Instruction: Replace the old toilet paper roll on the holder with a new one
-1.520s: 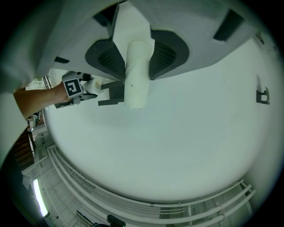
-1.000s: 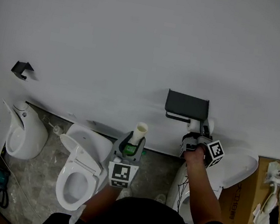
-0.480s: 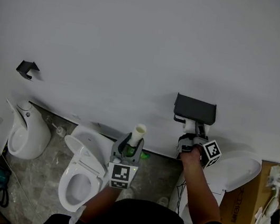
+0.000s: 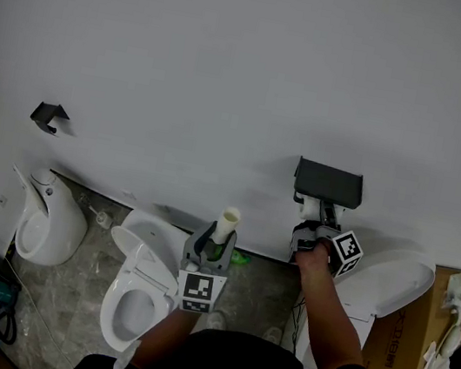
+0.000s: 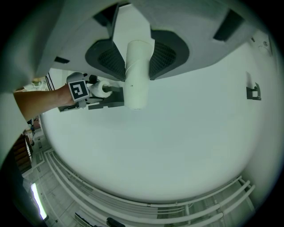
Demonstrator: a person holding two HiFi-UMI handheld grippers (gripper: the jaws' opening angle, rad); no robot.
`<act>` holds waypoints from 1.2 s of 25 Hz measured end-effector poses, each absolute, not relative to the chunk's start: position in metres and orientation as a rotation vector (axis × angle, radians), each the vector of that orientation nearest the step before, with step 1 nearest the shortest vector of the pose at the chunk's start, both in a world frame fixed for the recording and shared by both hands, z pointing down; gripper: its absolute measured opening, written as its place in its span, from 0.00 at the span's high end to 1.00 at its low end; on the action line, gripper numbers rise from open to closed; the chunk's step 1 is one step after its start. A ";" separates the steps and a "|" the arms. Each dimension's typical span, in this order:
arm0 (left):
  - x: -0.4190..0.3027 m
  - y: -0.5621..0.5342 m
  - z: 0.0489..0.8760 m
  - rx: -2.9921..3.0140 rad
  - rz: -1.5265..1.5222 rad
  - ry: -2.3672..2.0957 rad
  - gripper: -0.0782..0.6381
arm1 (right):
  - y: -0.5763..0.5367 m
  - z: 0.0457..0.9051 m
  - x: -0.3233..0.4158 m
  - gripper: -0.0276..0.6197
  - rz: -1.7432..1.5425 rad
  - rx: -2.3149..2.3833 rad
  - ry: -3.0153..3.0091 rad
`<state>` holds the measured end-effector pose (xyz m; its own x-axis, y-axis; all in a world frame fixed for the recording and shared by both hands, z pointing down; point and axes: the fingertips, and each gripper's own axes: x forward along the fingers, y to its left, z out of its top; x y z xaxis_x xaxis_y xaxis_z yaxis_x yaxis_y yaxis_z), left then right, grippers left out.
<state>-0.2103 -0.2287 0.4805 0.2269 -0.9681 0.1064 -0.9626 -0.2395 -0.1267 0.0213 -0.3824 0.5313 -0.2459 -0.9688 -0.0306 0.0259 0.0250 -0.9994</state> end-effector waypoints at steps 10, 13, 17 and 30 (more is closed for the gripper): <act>-0.215 -0.229 0.483 -2.436 -0.265 1.916 0.66 | -0.382 0.529 0.019 0.48 -1.336 -1.044 1.414; -0.213 -0.228 0.483 -2.440 -0.263 1.910 0.66 | -0.378 0.527 0.020 0.45 -1.328 -1.041 1.429; -0.206 -0.227 0.483 -2.451 -0.263 1.899 0.66 | -0.361 0.522 0.028 0.44 -1.314 -1.043 1.420; -0.166 -0.228 0.483 -2.528 -0.234 1.825 0.66 | -0.300 0.507 0.059 0.42 -1.176 -1.189 1.759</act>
<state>-0.1660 -0.2277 0.4834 0.3074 -0.9450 0.1122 -0.9426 -0.3185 -0.0999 0.0594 -0.3005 0.5065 -0.3342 -0.9407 -0.0584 -0.3052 0.1666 -0.9376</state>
